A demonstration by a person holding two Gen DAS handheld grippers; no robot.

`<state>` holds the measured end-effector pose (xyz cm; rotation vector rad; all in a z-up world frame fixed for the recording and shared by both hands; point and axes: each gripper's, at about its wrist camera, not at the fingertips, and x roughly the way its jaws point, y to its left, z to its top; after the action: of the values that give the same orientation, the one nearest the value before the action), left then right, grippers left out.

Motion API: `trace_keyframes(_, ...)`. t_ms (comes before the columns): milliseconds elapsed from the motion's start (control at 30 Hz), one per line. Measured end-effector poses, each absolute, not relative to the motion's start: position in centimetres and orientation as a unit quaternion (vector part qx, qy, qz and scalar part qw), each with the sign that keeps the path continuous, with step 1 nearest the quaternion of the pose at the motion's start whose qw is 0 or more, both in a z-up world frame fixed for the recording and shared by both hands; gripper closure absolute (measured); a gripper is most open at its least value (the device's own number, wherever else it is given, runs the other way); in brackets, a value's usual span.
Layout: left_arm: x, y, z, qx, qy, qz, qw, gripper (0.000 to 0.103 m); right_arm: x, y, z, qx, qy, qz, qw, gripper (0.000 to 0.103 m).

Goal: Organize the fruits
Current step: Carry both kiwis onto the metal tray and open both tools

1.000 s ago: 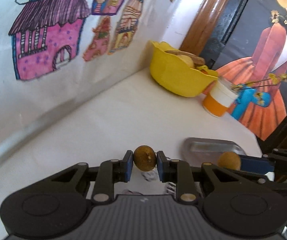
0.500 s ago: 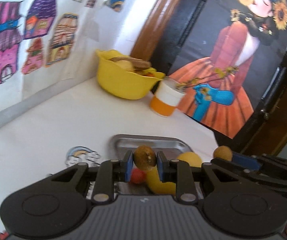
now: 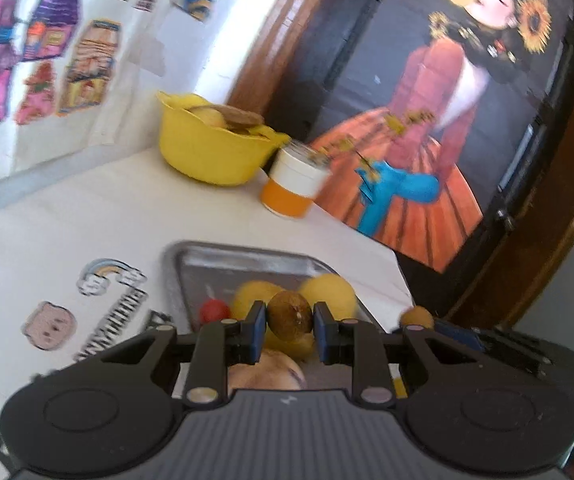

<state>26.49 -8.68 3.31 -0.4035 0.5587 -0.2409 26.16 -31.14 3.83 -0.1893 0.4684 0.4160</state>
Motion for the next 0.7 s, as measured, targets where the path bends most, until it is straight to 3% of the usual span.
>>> trace_keyframes(267,26.4,-11.7,2.9,-0.141,0.282,-0.134,0.939,0.076,26.6,-32.6,2.6,-0.070,0.252,0.197,0.945,0.073)
trace_keyframes(700,27.1,-12.9,2.6,-0.135,0.301,-0.147,0.933,0.075,26.7,-33.0,2.4,-0.054,0.253,0.203,0.944,0.072)
